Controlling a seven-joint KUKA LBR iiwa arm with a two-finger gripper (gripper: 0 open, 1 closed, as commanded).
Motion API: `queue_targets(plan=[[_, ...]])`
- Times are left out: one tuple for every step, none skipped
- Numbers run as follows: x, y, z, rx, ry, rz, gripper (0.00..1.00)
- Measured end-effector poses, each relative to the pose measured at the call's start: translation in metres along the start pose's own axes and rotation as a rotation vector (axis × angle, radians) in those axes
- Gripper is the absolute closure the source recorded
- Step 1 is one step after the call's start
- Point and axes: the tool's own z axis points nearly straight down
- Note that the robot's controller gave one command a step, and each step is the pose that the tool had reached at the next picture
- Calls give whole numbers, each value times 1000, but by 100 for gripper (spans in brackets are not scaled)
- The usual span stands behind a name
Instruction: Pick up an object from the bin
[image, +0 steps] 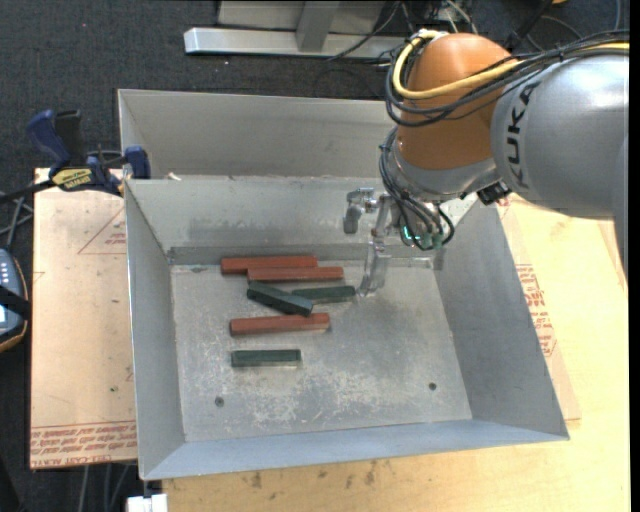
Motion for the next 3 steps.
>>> queue_targets(plan=[[-1,0,-5,0,-8,1,0],[-4,-4,50,0,-14,-29,0],[7,8,133,-2,-17,-31,100]])
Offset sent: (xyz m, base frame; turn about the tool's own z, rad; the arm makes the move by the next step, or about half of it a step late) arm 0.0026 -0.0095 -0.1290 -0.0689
